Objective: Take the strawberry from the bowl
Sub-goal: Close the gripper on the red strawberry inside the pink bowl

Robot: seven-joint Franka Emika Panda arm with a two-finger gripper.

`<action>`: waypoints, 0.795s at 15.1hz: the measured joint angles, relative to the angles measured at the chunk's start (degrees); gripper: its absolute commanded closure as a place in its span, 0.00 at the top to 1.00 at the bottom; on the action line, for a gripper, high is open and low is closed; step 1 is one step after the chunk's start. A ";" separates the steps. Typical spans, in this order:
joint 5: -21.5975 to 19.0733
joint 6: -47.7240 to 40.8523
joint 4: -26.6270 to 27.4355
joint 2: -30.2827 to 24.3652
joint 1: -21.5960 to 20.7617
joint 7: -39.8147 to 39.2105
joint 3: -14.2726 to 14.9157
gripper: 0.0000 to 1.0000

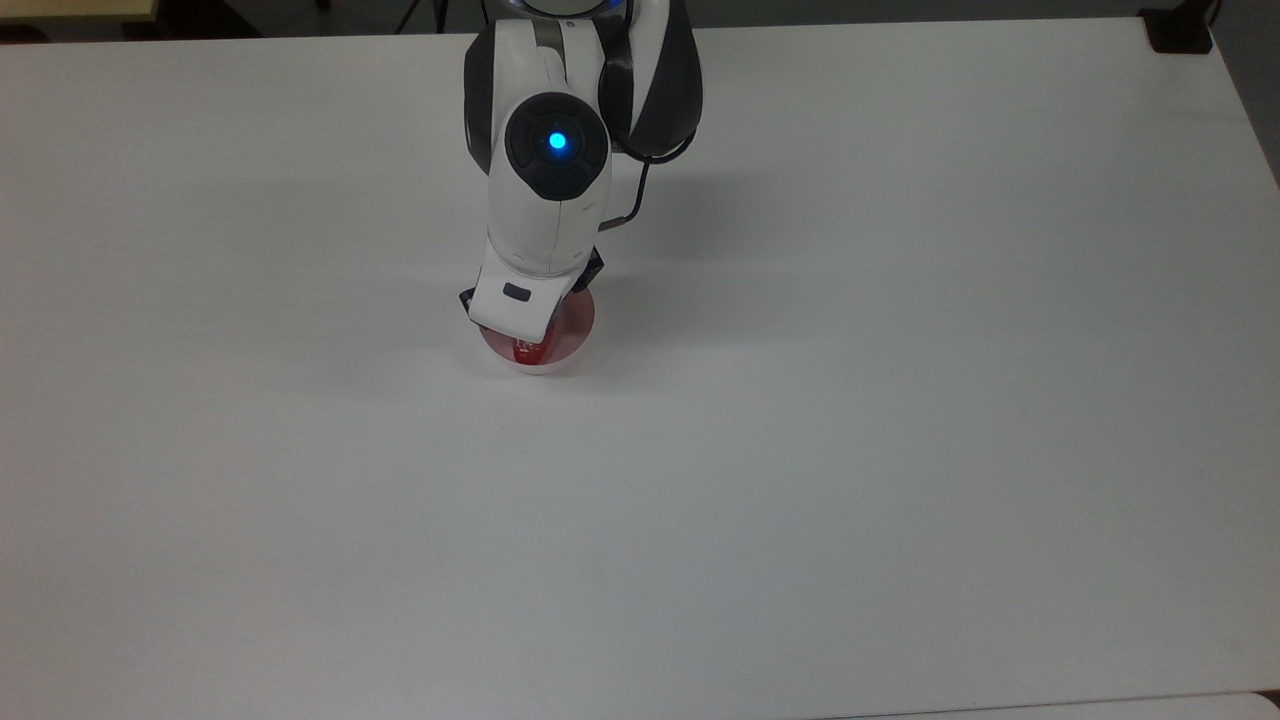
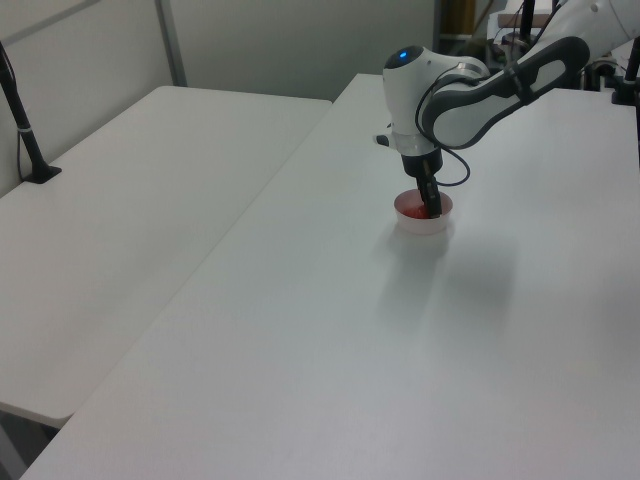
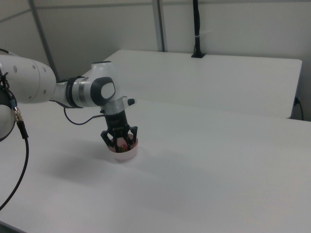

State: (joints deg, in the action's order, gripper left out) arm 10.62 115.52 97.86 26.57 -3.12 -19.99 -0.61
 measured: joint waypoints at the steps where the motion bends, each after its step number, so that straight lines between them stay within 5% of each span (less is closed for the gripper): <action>1: 0.00 0.00 -0.06 0.00 0.00 0.00 0.00 0.43; 12: -3.40 -0.04 -3.04 -1.99 0.14 0.17 0.78 0.42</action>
State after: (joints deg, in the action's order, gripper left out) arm 7.23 115.49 94.82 24.58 -2.97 -19.82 0.17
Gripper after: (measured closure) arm 0.577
